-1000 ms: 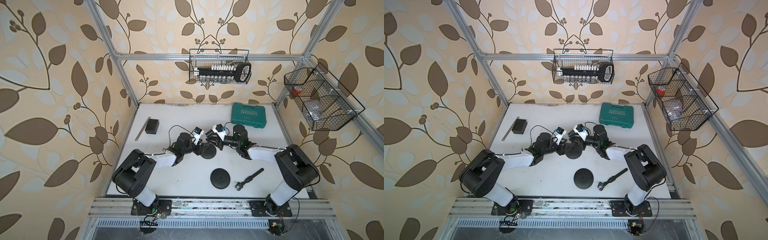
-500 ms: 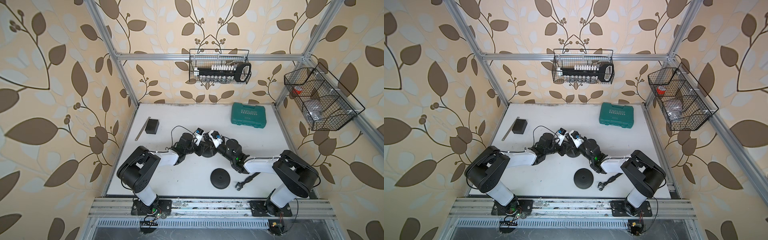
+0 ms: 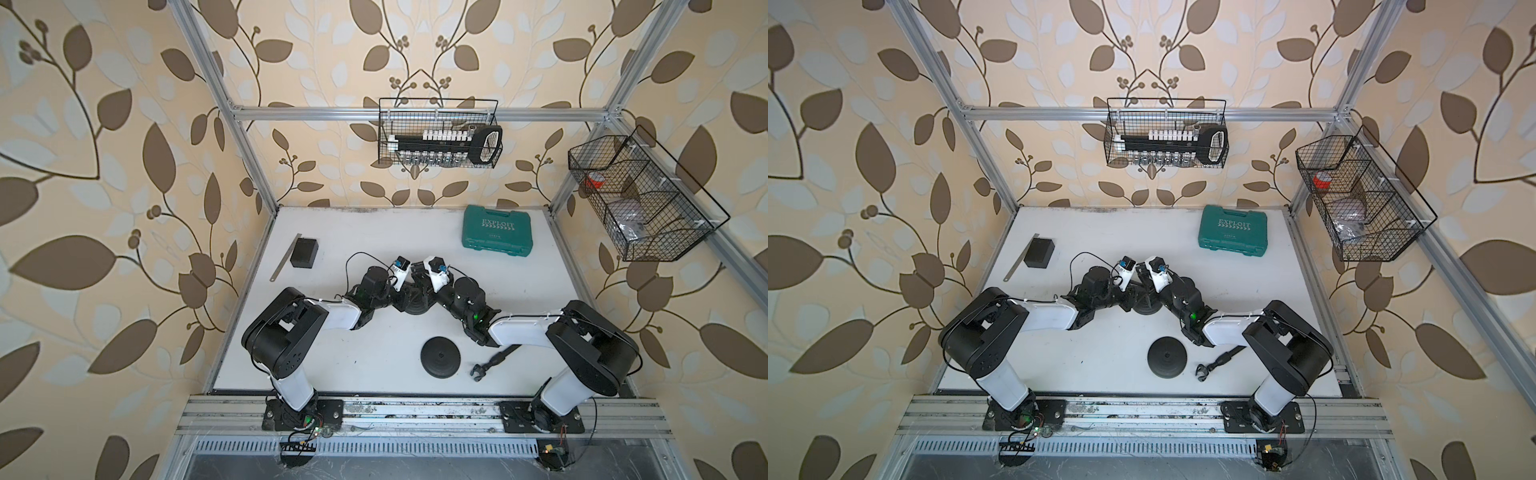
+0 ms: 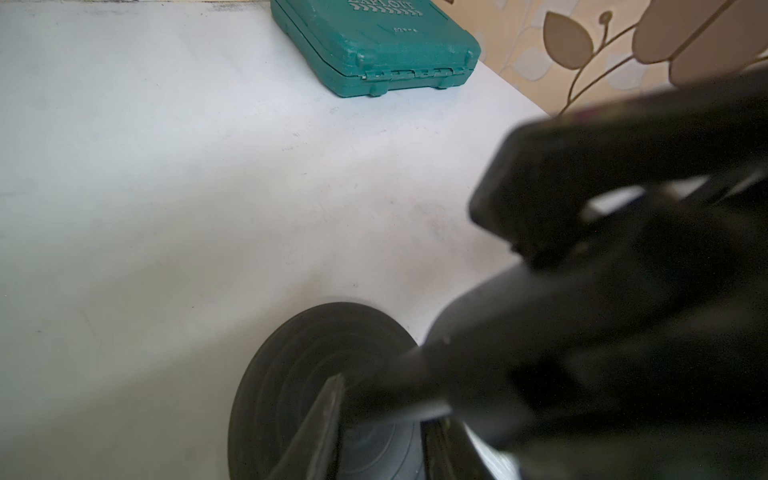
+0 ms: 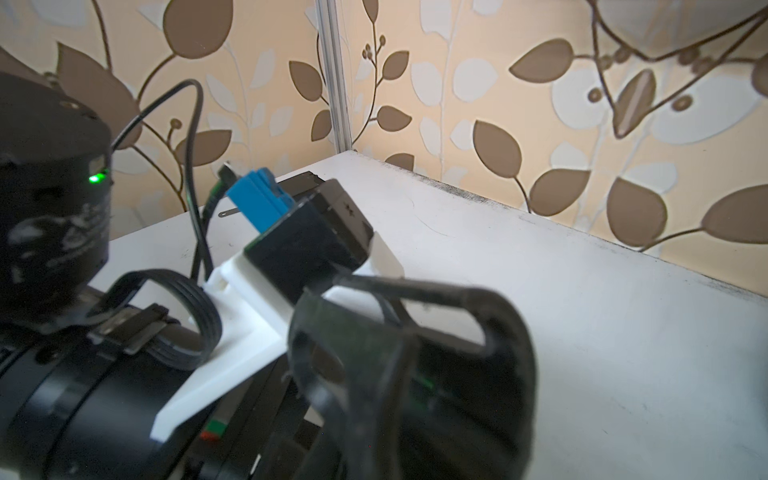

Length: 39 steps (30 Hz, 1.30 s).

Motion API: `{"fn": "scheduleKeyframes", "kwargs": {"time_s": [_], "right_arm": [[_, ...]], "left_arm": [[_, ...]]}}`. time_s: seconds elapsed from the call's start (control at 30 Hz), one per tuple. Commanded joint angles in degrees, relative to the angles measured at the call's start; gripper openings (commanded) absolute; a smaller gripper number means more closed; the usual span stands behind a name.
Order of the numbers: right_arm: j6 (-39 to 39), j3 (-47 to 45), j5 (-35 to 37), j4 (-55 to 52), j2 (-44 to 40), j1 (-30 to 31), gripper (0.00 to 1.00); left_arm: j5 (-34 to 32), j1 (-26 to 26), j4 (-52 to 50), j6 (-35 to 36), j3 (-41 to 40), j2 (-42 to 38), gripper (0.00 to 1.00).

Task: Assemble a microphone stand
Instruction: Screw the microphone stand pole into the microphone stand base.

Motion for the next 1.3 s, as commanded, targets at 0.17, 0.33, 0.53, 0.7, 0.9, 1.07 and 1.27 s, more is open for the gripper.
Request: {"fn": "scheduleKeyframes", "kwargs": {"time_s": [0.17,0.33,0.53,0.7,0.9,1.07,1.27], "right_arm": [[5.34,-1.93,-5.6,-8.58,0.09,-3.21,0.0],[6.76,-1.76,-8.99,-8.75,0.24,-4.98,0.0],[6.96,-1.58,-12.16,-8.74,0.63,-5.65,0.0],[6.95,-1.23,-13.86,-8.94,1.4,-5.8,0.0],[6.86,-0.73,-14.72,-9.68,1.58,-5.79,0.0],[6.69,-0.44,-15.41,-10.24,1.5,-5.8,0.0],[6.51,-0.25,-16.19,-10.72,1.16,-5.79,0.0]], "left_arm": [[0.87,0.25,9.07,1.88,2.15,1.64,0.27],[3.44,0.26,12.69,3.96,0.91,3.15,0.36],[2.91,0.22,17.69,3.48,-0.3,5.05,0.41],[2.96,0.26,20.19,3.33,-1.04,6.19,0.39],[2.06,0.33,22.24,3.12,-2.01,6.92,0.29],[2.01,0.37,22.28,3.15,-2.2,6.87,0.2],[1.53,0.31,22.02,1.92,-3.36,7.04,0.2]]}}
